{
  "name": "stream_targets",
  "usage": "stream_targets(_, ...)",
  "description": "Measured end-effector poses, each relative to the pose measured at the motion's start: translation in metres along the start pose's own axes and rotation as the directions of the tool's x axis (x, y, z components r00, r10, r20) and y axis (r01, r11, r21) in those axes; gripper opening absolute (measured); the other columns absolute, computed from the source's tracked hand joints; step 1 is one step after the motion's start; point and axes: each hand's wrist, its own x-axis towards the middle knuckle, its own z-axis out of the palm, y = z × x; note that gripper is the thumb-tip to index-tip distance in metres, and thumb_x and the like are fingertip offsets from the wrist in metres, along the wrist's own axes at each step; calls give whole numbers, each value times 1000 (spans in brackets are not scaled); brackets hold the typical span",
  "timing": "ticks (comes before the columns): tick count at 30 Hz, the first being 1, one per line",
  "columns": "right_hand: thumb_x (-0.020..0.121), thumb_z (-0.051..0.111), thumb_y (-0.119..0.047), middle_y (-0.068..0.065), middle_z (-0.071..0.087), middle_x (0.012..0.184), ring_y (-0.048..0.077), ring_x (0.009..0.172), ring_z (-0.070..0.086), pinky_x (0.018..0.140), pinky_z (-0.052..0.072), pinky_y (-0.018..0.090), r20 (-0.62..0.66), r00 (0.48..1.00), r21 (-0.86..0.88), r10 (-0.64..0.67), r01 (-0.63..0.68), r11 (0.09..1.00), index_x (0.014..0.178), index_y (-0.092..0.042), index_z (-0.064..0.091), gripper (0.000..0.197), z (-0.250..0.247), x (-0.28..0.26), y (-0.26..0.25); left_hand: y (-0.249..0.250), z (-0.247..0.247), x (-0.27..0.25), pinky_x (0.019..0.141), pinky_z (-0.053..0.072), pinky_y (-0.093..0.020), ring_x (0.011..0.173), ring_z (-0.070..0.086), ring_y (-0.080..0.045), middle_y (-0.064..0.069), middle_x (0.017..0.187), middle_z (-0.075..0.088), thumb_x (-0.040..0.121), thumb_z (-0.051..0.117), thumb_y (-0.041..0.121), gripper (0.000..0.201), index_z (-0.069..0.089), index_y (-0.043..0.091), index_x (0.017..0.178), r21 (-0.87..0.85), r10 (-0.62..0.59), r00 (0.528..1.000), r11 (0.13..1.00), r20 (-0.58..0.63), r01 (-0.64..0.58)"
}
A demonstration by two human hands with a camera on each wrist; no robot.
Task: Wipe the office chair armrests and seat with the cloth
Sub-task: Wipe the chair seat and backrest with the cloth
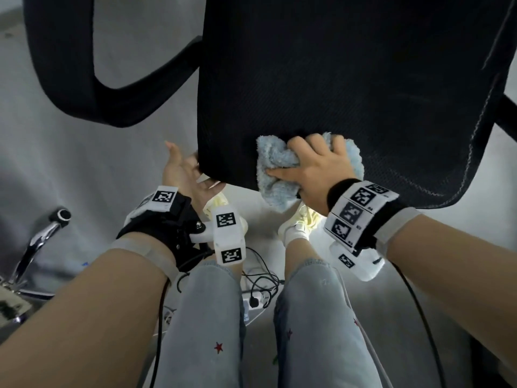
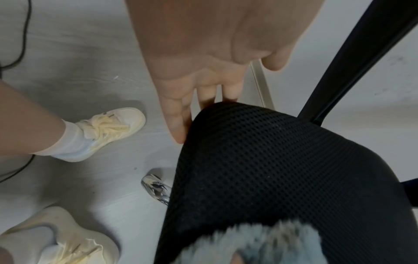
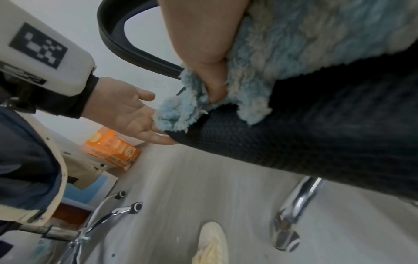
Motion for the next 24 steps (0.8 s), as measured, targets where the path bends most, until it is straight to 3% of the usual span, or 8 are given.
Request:
stream_targets(3,83,42,-22,5,35,136,30,121,32,100,24,52,60,995,55,-75,72,996,129,-47,43,52,-9,34,-35,-1,-2,0,68,52,-36,108,57,-32,-10,127,57,86,15,68,76,54,14,125,5,-8,998,1000,59,8)
stream_targets(6,88,42,-24,4,27,144,31,129,25,102,18,51,-41,995,126,-94,98,987,131,-47,41,48,-22,81,-57,3,-2,1,87,50,-42,108,59,-29,-14,126,58,88,14,66,77,50,11,128,-55,6,993,999,116,0)
stream_targets(8,86,48,-23,5,24,147,32,131,24,104,19,52,-95,990,199,101,-80,977,131,-49,39,52,-29,107,-47,7,-2,4,101,41,-48,111,55,-33,-12,128,56,87,14,67,78,52,9,123,-2,20,997,1000,80,-19)
stream_targets(11,84,51,-22,5,23,147,32,130,25,105,19,50,-117,938,253,327,-290,923,131,-51,36,58,-37,118,-35,9,-3,10,105,37,-51,108,54,-37,-9,115,59,85,14,70,76,56,10,106,54,22,1000,998,22,-23)
stream_targets(15,86,49,-27,6,25,146,32,129,24,102,21,51,-48,999,153,1,6,988,133,-46,38,51,-16,79,-61,10,0,3,108,34,-48,121,51,-32,-15,133,53,86,18,67,79,47,8,129,-58,-10,987,998,163,19)
stream_targets(18,87,48,-24,6,35,138,28,120,26,96,21,47,-20,993,135,-118,119,984,130,-45,43,48,-2,49,-60,12,8,-6,90,43,-33,107,57,-20,-7,125,57,93,21,54,62,49,10,127,173,78,997,982,-8,-75)
stream_targets(21,87,45,-19,5,29,136,30,121,28,100,22,50,10,981,251,192,-188,949,134,-51,30,59,-3,25,-24,11,24,-17,91,38,-22,117,49,-13,3,125,54,93,43,38,39,45,18,127,481,317,947,837,-42,-259)
stream_targets(24,82,47,-12,8,32,134,33,118,31,100,24,50,30,790,356,613,-581,732,132,-54,32,67,-1,-17,37,2,47,-19,115,24,-35,139,27,-21,-8,152,23,77,62,35,79,23,22,144,704,464,867,555,181,-444)
